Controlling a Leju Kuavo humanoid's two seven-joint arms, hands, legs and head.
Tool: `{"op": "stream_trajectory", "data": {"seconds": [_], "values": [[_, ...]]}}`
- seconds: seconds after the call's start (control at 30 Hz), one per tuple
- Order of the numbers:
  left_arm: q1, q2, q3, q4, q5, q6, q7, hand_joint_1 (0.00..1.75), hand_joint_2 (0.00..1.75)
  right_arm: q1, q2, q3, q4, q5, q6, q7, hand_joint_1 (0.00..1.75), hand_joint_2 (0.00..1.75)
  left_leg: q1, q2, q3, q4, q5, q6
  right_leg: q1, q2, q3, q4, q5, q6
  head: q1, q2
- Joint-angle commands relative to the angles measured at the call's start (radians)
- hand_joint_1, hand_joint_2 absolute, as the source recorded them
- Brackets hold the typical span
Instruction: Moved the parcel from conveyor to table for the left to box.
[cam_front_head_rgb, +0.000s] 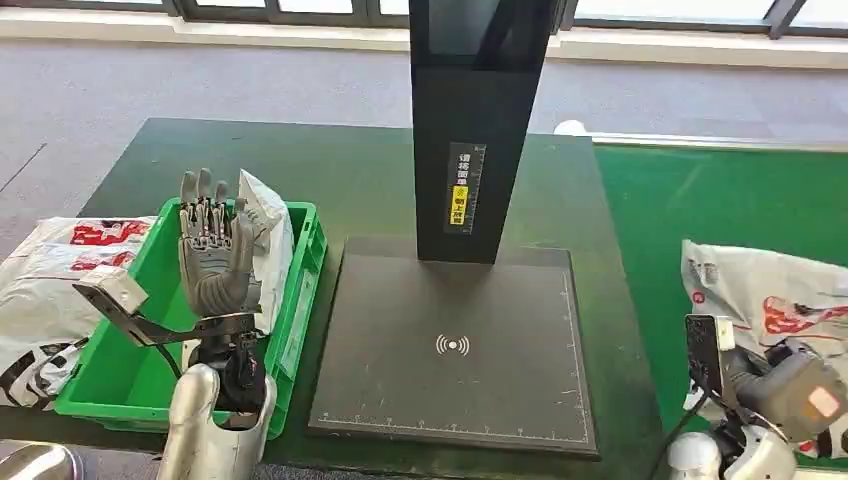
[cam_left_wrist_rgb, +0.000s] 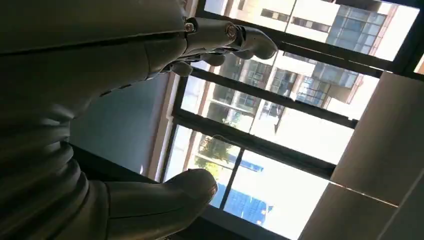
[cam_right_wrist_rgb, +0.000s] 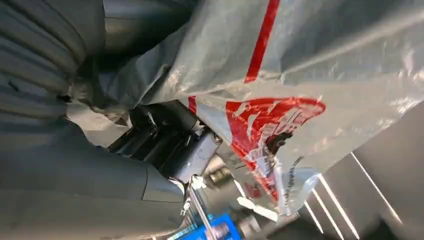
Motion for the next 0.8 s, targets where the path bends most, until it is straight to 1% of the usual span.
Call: {"op": "stream_trajectory", "data": {"seconds": [0.03,0.07,0.1,0.13,0.33,0.4,0.5,0.53,0.57,0.6,0.67,0.7,0.73,0.77,0.8], "values": [[-0.027,0.022,-0.015,0.056,-0.004,0.003,-0.001,0.0,1.75,0.041,0.082,0.167,-0.225,-0.015,-0.017,-0.031,1.75,1.75,0.0,0.004,0.001,-0.001,0.0,-0.001,0.0,0.002,0.0,0.0,0.0,-0.001,0.0,0.0],[-0.027,0.022,-0.015,0.056,-0.004,0.003,-0.001,0.0,1.75,0.041,0.082,0.167,-0.225,-0.015,-0.017,-0.031,1.75,1.75,0.0,0.004,0.002,-0.002,0.0,-0.001,0.0,0.002,0.001,-0.002,0.001,-0.002,0.0,0.0],[-0.027,0.02,-0.016,0.057,-0.005,0.003,-0.001,0.0,1.75,0.047,0.066,0.198,-0.222,-0.053,-0.017,-0.079,1.75,1.75,0.0,0.003,0.003,-0.003,0.001,-0.001,0.0,0.001,0.001,-0.003,0.001,-0.002,0.0,0.0],[-0.029,0.019,-0.018,0.063,-0.006,0.003,-0.001,0.0,1.75,0.047,0.072,0.202,-0.217,-0.056,-0.017,-0.089,1.75,1.75,0.0,0.002,0.003,-0.003,0.001,-0.001,0.0,0.001,0.002,-0.003,0.001,-0.002,0.0,0.0],[-0.032,0.017,-0.022,0.069,-0.01,0.003,-0.003,0.0,1.75,0.043,0.088,0.203,-0.219,-0.044,-0.017,-0.093,1.75,1.75,0.0,0.001,0.001,0.0,0.0,0.0,-0.001,0.0,0.001,-0.001,0.0,-0.001,0.0,0.0],[-0.032,0.017,-0.022,0.069,-0.01,0.003,-0.003,0.0,1.75,0.043,0.088,0.203,-0.219,-0.044,-0.017,-0.093,1.75,1.75,0.0,0.003,0.003,-0.002,0.0,-0.001,0.0,0.001,0.002,-0.002,0.0,-0.002,0.0,0.0],[-0.052,0.017,-0.034,0.098,-0.018,0.006,-0.008,0.0,1.75,0.039,0.062,0.339,-0.15,-0.091,-0.002,-0.153,1.75,1.75,0.0,0.002,0.003,-0.002,0.0,-0.001,0.0,0.001,0.002,-0.002,0.001,-0.001,0.0,0.0],[-0.056,0.018,-0.036,0.104,-0.019,0.008,-0.009,0.0,1.75,0.037,0.055,0.383,-0.135,-0.138,0.038,-0.167,1.75,1.75,0.0,0.003,0.002,0.0,0.0,-0.001,0.0,0.002,0.001,-0.001,0.001,-0.001,0.0,0.0],[-0.063,0.019,-0.039,0.112,-0.022,0.01,-0.014,0.0,1.75,0.026,0.049,0.458,-0.102,-0.243,0.149,-0.193,1.75,1.75,0.001,0.005,0.003,-0.001,0.0,-0.001,0.001,0.003,0.001,-0.002,0.001,-0.001,0.0,0.0],[-0.071,0.021,-0.042,0.119,-0.024,0.011,-0.017,0.0,1.75,0.005,0.045,0.532,-0.049,-0.28,0.237,-0.207,1.75,1.75,0.0,0.005,0.002,-0.001,0.0,-0.001,0.0,0.004,0.001,-0.001,0.001,-0.001,0.0,0.0],[-0.08,0.023,-0.047,0.125,-0.024,0.012,-0.018,0.0,1.75,-0.023,0.049,0.635,0.025,-0.348,0.331,-0.213,1.75,1.75,0.001,0.008,0.002,-0.001,0.0,-0.001,0.001,0.007,0.0,-0.001,0.002,-0.001,0.0,0.0],[-0.085,0.023,-0.05,0.129,-0.023,0.012,-0.018,0.0,1.75,-0.034,0.043,0.687,0.062,-0.38,0.348,-0.211,1.75,1.75,0.001,0.013,0.004,-0.003,0.0,-0.001,0.001,0.011,0.0,-0.003,0.004,-0.002,0.0,0.0],[-0.089,0.022,-0.053,0.134,-0.022,0.012,-0.018,0.0,1.75,-0.042,0.037,0.725,0.088,-0.389,0.363,-0.212,1.75,1.75,0.001,0.008,0.003,-0.002,0.0,-0.001,0.001,0.007,0.0,-0.001,0.002,-0.001,0.0,0.0],[-0.095,0.022,-0.057,0.14,-0.024,0.013,-0.018,0.0,1.75,-0.055,0.029,0.766,0.121,-0.412,0.401,-0.202,1.75,1.75,0.001,0.01,0.004,-0.003,0.001,-0.001,0.002,0.008,0.001,-0.002,0.003,-0.002,0.0,0.0],[-0.1,0.021,-0.058,0.145,-0.024,0.013,-0.018,0.0,1.75,-0.063,0.026,0.783,0.144,-0.433,0.419,-0.2,1.75,1.75,0.002,0.007,0.003,-0.002,0.001,-0.001,0.002,0.006,0.0,-0.001,0.002,-0.002,0.0,0.0]]}}
